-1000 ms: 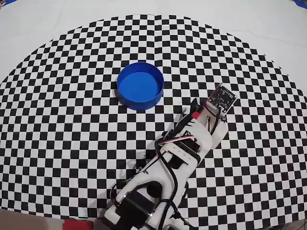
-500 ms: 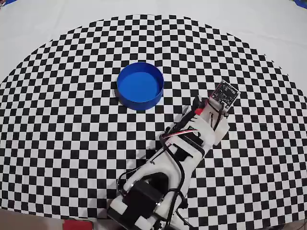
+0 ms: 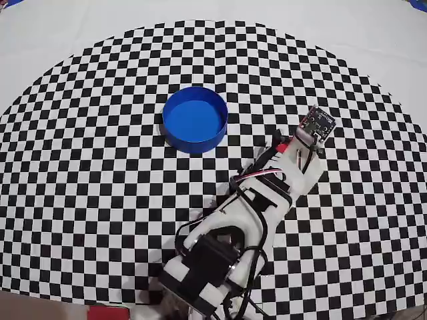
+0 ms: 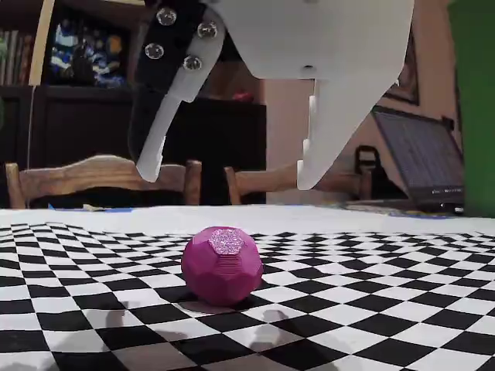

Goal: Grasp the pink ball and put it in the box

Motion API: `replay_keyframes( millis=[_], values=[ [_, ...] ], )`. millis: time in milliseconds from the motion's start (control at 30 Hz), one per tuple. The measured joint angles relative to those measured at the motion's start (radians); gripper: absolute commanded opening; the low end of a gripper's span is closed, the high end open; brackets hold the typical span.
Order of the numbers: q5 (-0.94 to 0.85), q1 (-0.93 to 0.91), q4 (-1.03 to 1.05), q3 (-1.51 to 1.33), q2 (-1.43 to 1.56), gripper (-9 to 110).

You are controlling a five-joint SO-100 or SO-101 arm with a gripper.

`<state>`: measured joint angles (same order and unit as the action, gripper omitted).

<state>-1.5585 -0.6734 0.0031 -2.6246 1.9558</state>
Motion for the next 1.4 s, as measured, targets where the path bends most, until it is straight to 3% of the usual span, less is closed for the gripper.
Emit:
replay_keyframes(
  millis=[1400],
  values=[
    [0.002, 0.000, -0.006, 0.156, -0.259, 29]
  ],
)
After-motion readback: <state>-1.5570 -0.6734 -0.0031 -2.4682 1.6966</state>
